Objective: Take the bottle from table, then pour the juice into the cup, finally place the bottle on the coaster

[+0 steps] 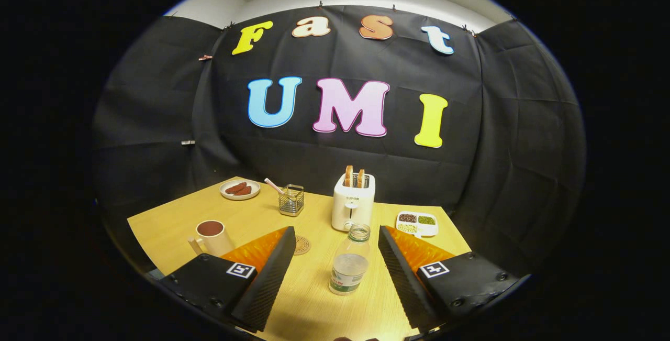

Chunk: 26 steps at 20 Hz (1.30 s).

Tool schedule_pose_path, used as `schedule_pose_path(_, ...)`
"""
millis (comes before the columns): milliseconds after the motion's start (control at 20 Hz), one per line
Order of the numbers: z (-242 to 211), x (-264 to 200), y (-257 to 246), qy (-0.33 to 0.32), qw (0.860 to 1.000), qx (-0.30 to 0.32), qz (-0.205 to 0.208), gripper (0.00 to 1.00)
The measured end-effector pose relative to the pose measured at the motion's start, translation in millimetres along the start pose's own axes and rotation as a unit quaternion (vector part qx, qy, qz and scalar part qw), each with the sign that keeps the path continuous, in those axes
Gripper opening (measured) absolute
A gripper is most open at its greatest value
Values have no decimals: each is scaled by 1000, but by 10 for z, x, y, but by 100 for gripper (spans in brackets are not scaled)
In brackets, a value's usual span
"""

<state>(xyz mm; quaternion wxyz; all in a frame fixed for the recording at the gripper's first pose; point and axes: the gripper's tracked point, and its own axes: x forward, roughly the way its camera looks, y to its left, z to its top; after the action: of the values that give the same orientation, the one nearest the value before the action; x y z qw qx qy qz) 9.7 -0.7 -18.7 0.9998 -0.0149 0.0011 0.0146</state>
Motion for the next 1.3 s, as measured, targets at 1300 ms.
schedule_pose_path(1300, -990, 815, -317, 54, 998, 32, -25, 98)
